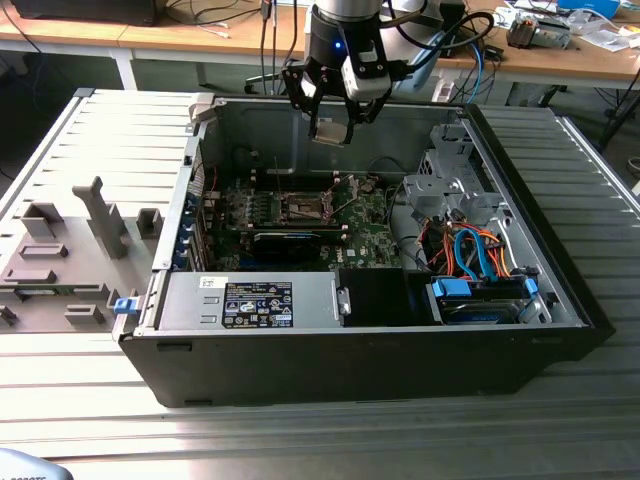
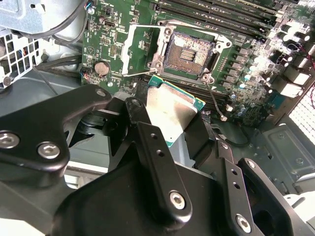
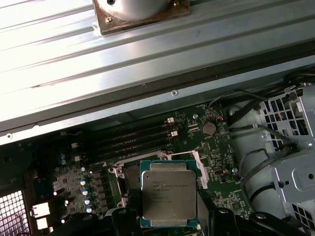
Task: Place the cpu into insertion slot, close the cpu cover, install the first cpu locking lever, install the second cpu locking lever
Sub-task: 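Place the cpu into insertion slot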
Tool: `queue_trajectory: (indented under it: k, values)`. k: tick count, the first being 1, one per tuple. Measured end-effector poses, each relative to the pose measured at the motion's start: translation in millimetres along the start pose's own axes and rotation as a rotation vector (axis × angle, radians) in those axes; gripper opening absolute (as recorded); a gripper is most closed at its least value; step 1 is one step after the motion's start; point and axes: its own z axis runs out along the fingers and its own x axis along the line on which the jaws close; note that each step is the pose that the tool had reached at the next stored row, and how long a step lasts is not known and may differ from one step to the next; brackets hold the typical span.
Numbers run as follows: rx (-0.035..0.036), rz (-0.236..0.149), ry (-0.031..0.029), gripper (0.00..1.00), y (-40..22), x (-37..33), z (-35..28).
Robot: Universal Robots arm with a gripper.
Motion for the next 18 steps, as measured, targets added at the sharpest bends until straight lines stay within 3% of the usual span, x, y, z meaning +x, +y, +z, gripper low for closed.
queue_trajectory:
  k: [18]
  values:
    - [-0.0001, 0.008, -0.0007, 0.54, -0.1, 0.0, 1.1]
